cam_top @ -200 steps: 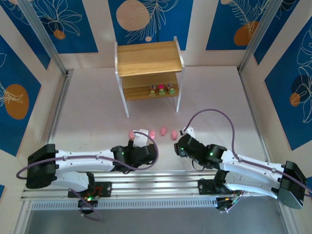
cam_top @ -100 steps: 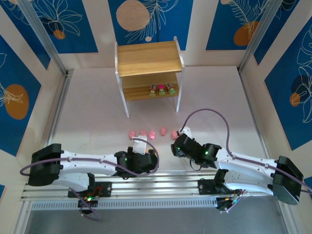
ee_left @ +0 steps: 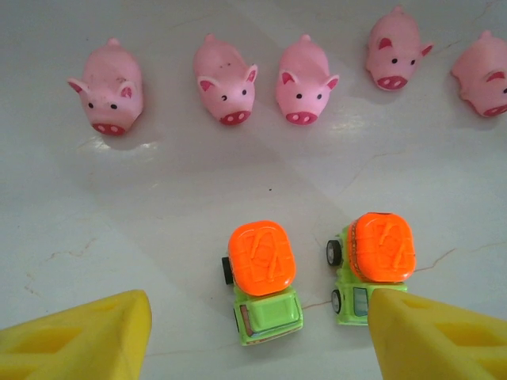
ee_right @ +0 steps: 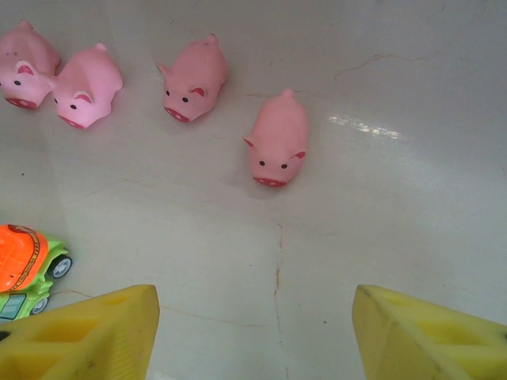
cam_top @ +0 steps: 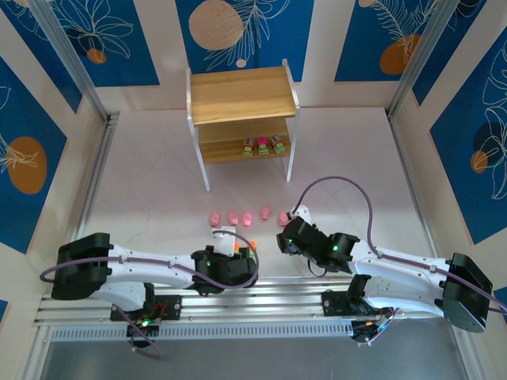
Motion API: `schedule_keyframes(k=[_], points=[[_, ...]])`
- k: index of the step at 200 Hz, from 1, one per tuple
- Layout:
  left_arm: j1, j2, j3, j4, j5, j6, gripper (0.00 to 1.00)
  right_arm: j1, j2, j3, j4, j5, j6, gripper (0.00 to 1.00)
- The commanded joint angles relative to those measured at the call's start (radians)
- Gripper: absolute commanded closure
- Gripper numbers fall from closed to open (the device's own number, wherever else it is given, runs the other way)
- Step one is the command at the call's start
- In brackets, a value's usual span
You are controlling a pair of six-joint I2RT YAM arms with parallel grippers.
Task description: Place and organize the plastic toys onto the shelf
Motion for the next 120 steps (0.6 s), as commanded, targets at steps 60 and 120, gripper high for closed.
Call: schedule_keyframes(k=[60, 120], points=[[0.009, 0.055, -0.006, 0.036, 0.013, -0.019, 0.28, 0.004, -0.035, -0.004, -0.006, 0.008, 0.020, 0.34], [0.039, 0.095, -0.009, 0.081, 0.032, 0.008, 0.28, 0.004, -0.036, -0.003, -0.006, 0.005, 0.020, 0.35]])
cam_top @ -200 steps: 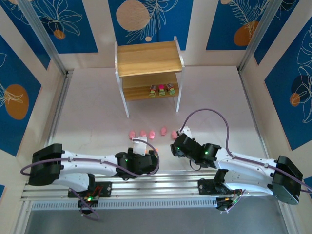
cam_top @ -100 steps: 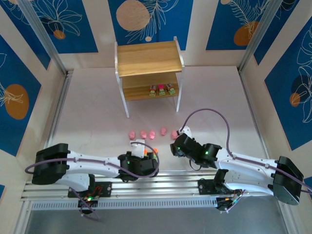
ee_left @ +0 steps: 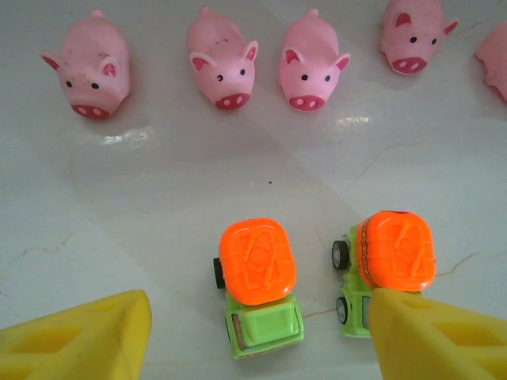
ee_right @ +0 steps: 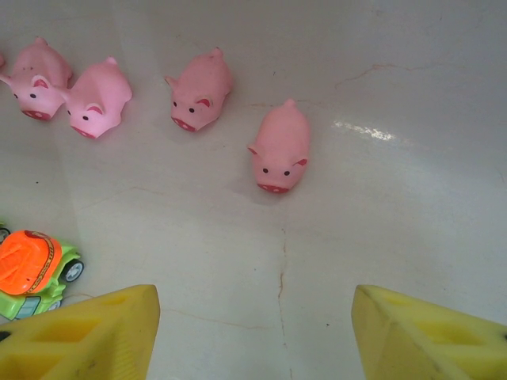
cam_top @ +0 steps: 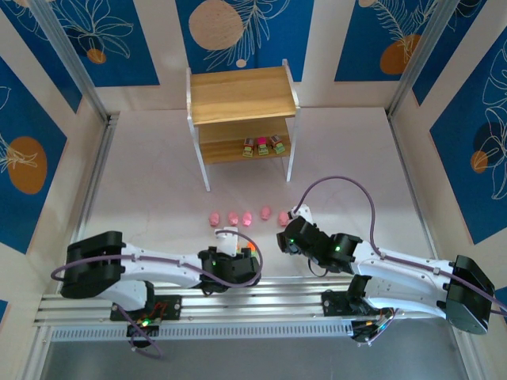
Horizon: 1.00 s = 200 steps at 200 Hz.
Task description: Place and organize the plastic toys onto the shelf
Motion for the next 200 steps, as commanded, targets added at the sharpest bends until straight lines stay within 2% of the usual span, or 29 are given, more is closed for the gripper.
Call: schedule_keyframes(k=[1, 140, 200], points=[[0.014, 0.022, -0.010, 0.023, 0.012, 0.012, 0.28, 0.004, -0.010, -0.003, -0.005, 0.006, 0.017, 0.35], [0.070, 0.105, -0.071, 0.149, 0.081, 0.029, 0.30, -0.002, 0.003, 0.002, -0.002, -0.004, 0.013, 0.35], [0.070, 0.079, -0.088, 0.126, 0.082, 0.030, 0.42, -0.002, 0.012, 0.003, -0.001, -0.007, 0.012, 0.35]])
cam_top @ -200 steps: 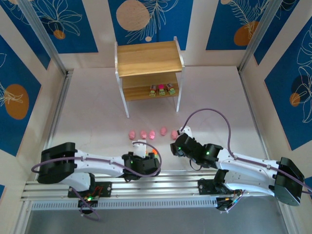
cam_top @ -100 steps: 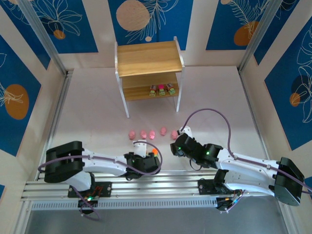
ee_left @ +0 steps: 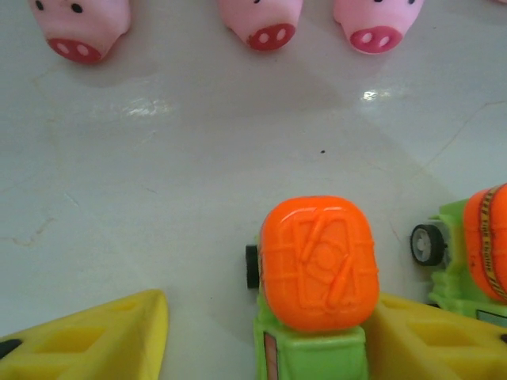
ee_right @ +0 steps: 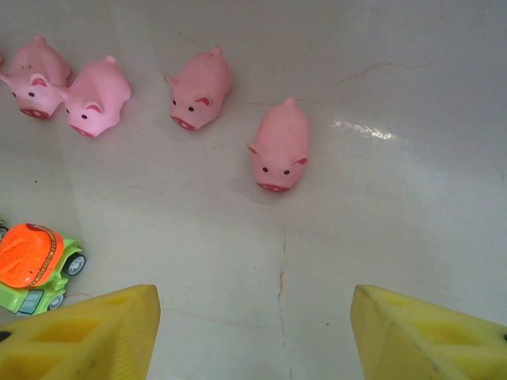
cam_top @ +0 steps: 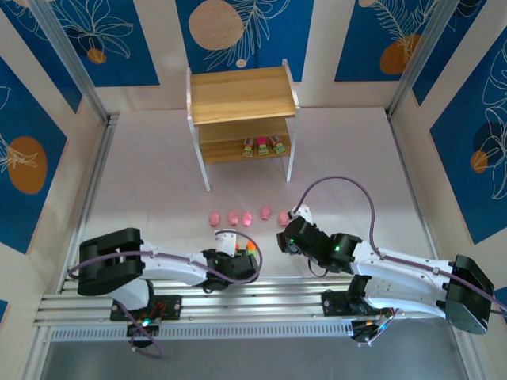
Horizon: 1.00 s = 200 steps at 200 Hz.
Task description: Place and organize the plastic toys onto the shelf
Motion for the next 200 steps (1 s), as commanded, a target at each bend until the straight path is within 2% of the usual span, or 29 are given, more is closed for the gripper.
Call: schedule_keyframes(k=[1, 115, 200], points=[[0.006, -0.014, -0.019, 0.001, 0.015, 0.003, 0.42, -0.002, 0.006, 0.003, -0.001, -0.006, 0.011, 0.35], [0.011, 0.073, 0.038, 0.081, 0.083, 0.093, 0.47, -0.004, 0.004, 0.003, -0.001, -0.010, 0.009, 0.35], [0.012, 0.085, 0.046, 0.094, 0.103, 0.090, 0.60, -0.005, 0.000, 0.001, 0.000, -0.010, 0.009, 0.35]])
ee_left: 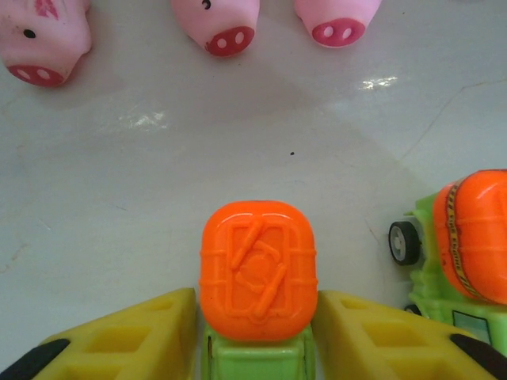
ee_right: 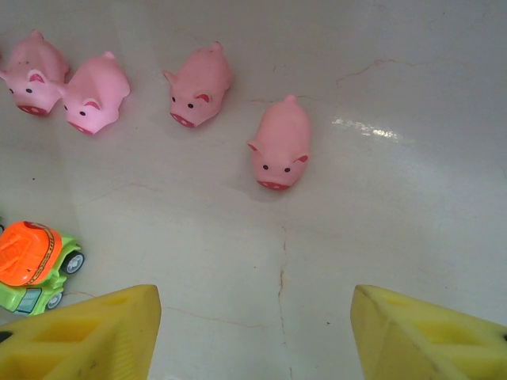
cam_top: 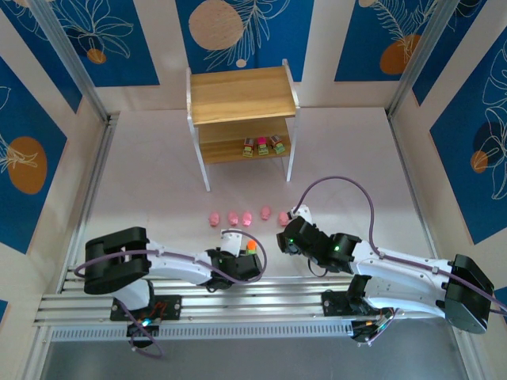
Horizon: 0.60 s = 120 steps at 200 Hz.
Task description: Place and organize the plastic toys onto the shelf
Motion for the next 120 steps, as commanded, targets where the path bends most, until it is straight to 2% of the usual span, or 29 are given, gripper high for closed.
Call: schedule_keyframes(k=[1, 57, 120], points=[[0.010, 0.041, 0.010, 0.086, 0.101, -0.005, 0.60, -0.004, -0.003, 0.002, 0.000, -0.007, 0.009, 0.35], [0.011, 0.028, -0.003, 0.098, 0.093, 0.001, 0.68, -0.005, -0.005, 0.003, -0.004, -0.007, 0.012, 0.35], [0.014, -0.007, 0.010, 0.071, 0.070, 0.039, 0.72, -0.004, -0.012, 0.012, -0.016, -0.005, 0.008, 0.35]])
